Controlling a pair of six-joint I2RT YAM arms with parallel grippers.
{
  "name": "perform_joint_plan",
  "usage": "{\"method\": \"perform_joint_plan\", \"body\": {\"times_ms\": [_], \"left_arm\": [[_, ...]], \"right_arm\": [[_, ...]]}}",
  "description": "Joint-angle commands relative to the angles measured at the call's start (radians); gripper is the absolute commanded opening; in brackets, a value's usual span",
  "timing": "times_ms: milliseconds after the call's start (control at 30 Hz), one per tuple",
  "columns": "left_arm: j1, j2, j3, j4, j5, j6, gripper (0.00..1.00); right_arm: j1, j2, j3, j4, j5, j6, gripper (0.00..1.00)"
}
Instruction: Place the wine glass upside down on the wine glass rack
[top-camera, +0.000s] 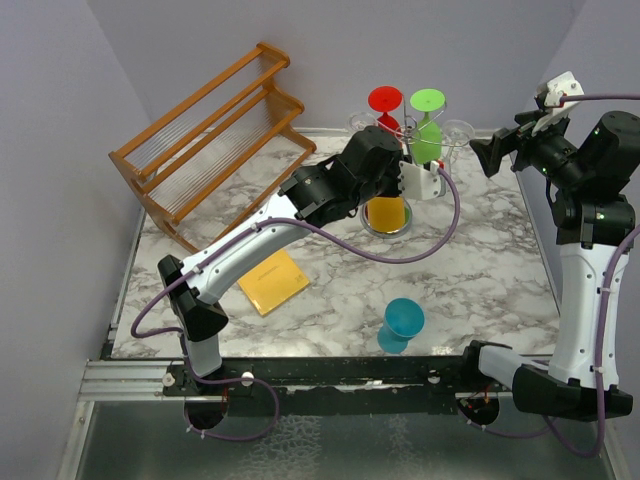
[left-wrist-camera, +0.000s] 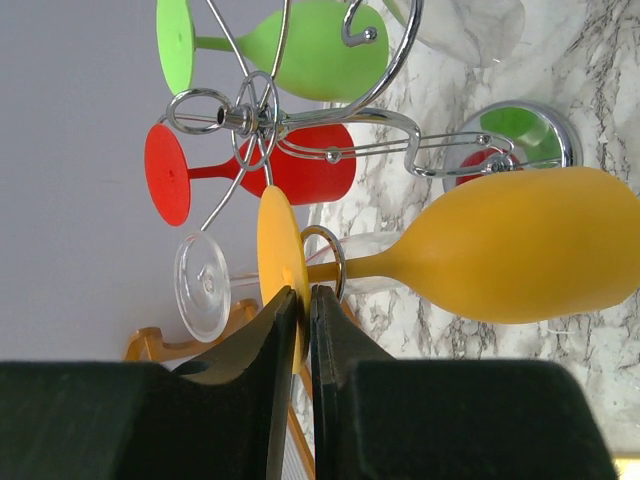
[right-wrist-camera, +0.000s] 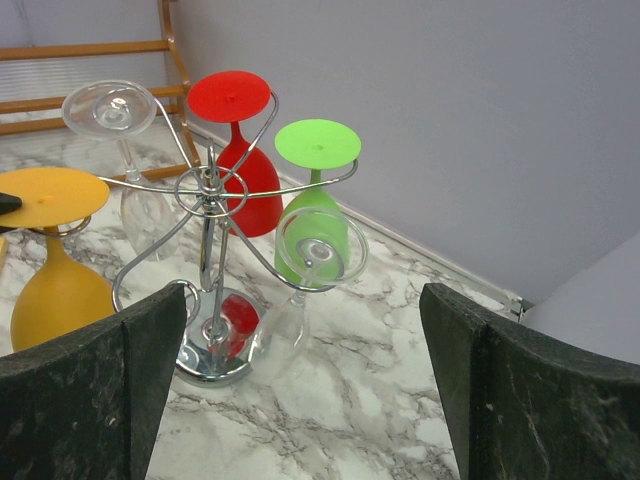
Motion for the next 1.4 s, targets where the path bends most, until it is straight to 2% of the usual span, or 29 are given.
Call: {"method": "perform_joint_plan", "body": {"times_ms": [0,300,767,933,1233,1367], "left_arm": [[-0.007,0.01,0.026,0.013,0.048,-0.028,0.15],[-0.006,0.009,0.027,0.009,0.067,-0.039,0.18],[-0.007,-0.017,0.04,-0.021,0.138,-0.081,0.31],[-0.007,-0.033,0.048,-0.042,0.184,-0.108,0.39],[0.01,-0.117,0.04,-0.111,0.319,-0.152,0.55],[0.043,-0.17,0.001,-0.145,0.412,-0.17,0.71]], "right_arm": [[-0.006,-0.015,-0.006,-0.003,-0.004,-0.009,1.0],[-0.006,-0.016,-0.009,-0.006,-0.002,-0.016,1.0],[-0.006,-0.016,-0.004,-0.016,0.024,-0.045,1.0],[-0.006,-0.005,0.024,-0.052,0.038,-0.102,1.0],[-0.006,-0.017,0.011,-0.188,0.092,-0.356,1.0],[-0.006,-0.035,-0.029,-0.262,0.018,-0.44,1.0]]}}
